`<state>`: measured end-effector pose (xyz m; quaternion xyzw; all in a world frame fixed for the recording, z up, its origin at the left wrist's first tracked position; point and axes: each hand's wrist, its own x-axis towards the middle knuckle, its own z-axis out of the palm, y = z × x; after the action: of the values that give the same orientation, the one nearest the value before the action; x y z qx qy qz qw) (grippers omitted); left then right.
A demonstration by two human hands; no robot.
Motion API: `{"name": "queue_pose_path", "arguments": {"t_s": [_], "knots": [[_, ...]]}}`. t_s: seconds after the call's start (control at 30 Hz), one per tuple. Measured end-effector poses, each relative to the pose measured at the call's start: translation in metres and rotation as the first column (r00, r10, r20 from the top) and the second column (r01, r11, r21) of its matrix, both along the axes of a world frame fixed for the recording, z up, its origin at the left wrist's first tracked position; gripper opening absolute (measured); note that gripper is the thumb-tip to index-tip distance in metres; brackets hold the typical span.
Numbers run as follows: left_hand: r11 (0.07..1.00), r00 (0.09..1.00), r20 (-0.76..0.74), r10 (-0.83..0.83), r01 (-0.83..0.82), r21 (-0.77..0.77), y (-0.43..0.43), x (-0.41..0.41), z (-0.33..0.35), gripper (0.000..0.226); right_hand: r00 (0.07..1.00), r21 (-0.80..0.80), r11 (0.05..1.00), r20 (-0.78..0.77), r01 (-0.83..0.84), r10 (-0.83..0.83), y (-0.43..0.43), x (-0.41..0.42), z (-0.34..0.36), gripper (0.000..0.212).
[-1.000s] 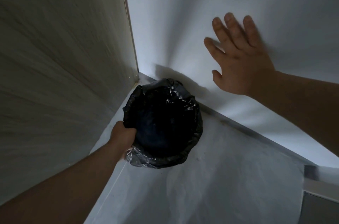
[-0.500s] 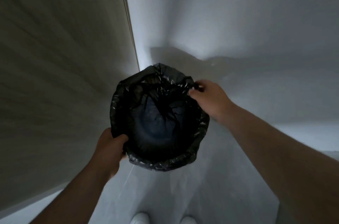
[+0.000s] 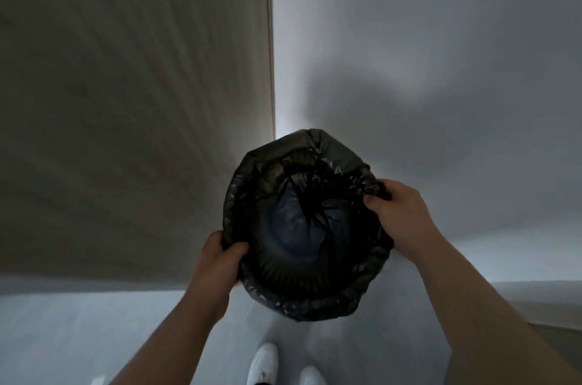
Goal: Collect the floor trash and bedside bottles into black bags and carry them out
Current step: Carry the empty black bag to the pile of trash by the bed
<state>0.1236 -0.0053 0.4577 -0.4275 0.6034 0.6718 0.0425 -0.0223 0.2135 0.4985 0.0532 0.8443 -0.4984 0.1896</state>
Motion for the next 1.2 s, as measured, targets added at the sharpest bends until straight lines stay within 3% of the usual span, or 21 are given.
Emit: {"name": "queue_pose_path", "arguments": {"t_s": [0.13,0.3,0.5,0.73,1.0,1.2], "knots": [[0.996,0.997,0.038,0.065,-0.062,-0.071,-0.003,0.052,0.069,0.033,0.997,-0.042,0.997,0.040,-0.060,0.062,-0.002,0.048,0.049,0.009],[0.939,0.956,0.021,0.292,-0.282,-0.199,-0.009,0.132,0.144,0.008,0.960,-0.051,0.959,0.014,-0.279,0.280,-0.015,0.112,0.095,0.020],[0.812,0.845,-0.025,0.534,-0.520,-0.266,-0.021,0.257,0.197,0.047,0.858,-0.148,0.847,-0.017,-0.511,0.514,-0.067,0.193,0.139,0.016],[0.592,0.621,-0.101,0.778,-0.777,-0.214,-0.027,0.412,0.219,0.024,0.627,-0.194,0.604,-0.082,-0.773,0.775,-0.162,0.293,0.176,0.009],[0.262,0.298,-0.177,0.938,-0.944,-0.201,-0.028,0.623,0.218,0.016,0.238,-0.157,0.215,-0.146,-0.964,0.960,-0.263,0.485,0.185,0.022],[0.095,0.137,-0.187,0.973,-0.972,-0.217,-0.036,0.720,0.227,0.016,0.113,-0.201,0.087,-0.123,-0.976,0.986,-0.314,0.595,0.185,0.012]]}}
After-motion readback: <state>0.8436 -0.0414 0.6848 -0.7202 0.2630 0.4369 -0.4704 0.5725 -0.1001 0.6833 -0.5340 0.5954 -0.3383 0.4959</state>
